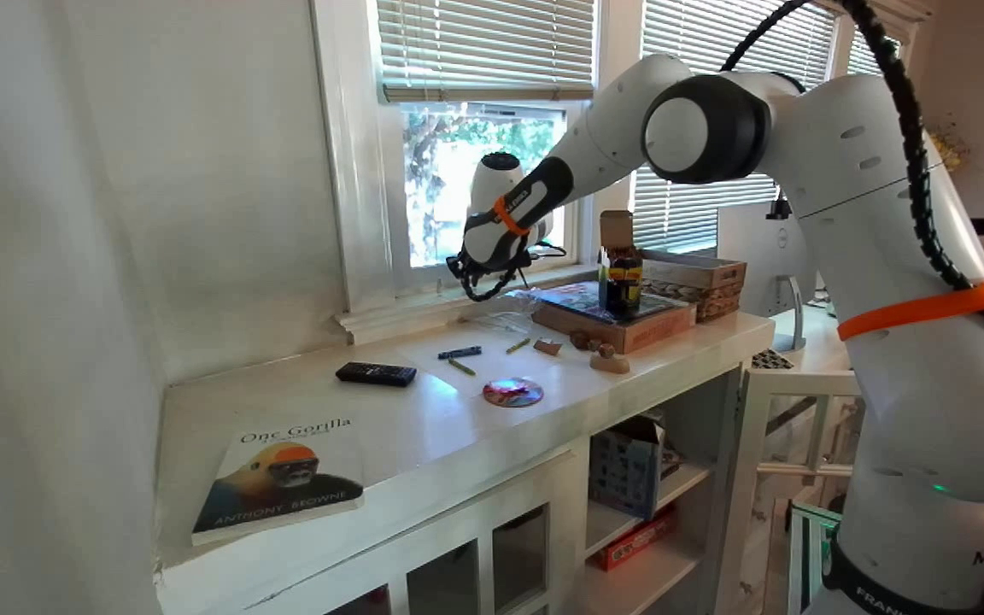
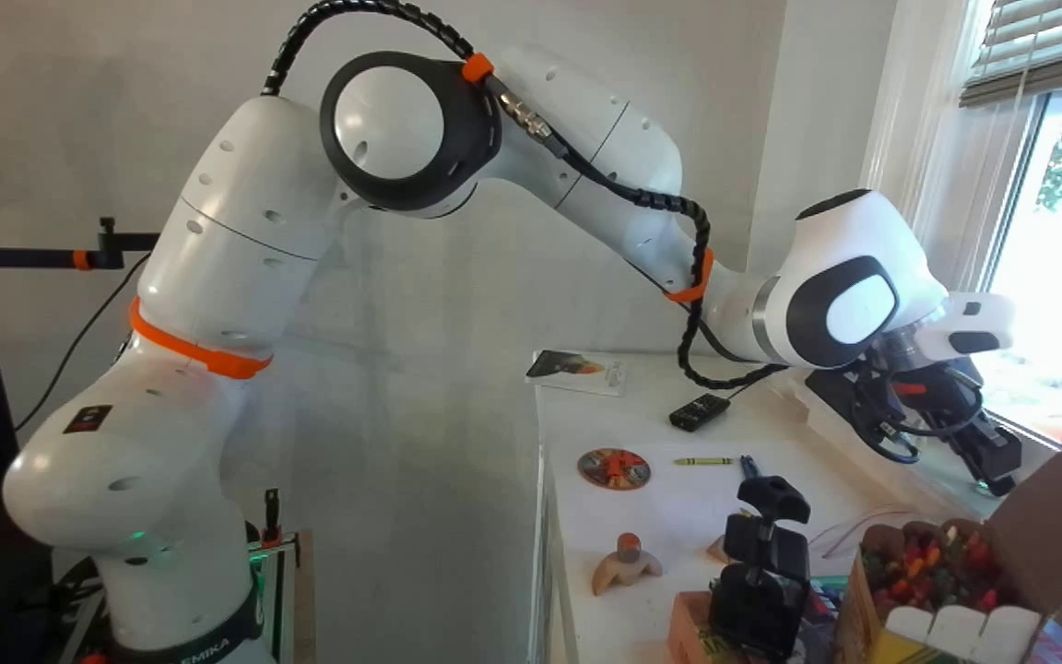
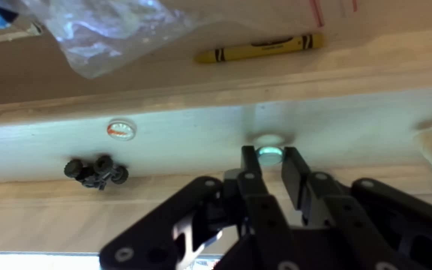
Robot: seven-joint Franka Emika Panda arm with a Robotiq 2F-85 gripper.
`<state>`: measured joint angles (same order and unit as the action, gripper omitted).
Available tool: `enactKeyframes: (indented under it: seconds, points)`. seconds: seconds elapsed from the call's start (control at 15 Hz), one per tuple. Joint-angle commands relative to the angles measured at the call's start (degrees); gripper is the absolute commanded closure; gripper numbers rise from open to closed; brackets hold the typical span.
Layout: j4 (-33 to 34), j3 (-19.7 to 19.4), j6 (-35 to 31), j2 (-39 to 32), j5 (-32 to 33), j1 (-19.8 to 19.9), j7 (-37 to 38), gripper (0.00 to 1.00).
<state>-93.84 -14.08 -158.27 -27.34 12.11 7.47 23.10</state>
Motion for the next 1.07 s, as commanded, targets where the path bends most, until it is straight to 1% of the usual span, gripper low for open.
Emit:
enactKeyframes:
  seconds: [0.0,0.27,0.33,0.53,0.73,0.8,1.0]
  points:
    - [-4.31,-0.63,2.86,5.23,-0.97,-1.68,4.79,0.94]
    - [-10.95,-0.06,6.76,12.34,-1.13,-3.07,11.07,0.94]
    - [-12.42,-1.58,7.89,13.84,-1.3,-4.81,12.42,0.94]
    - [-16.62,-1.88,11.96,18.92,1.97,-6.27,18.54,0.94]
    - [-19.33,0.45,17.65,22.84,0.37,-5.59,20.76,0.94]
    - [-20.19,1.5,19.96,23.42,-1.45,-5.11,21.01,0.94]
    - [-21.78,2.73,22.33,22.75,-2.78,-4.22,26.45,0.94]
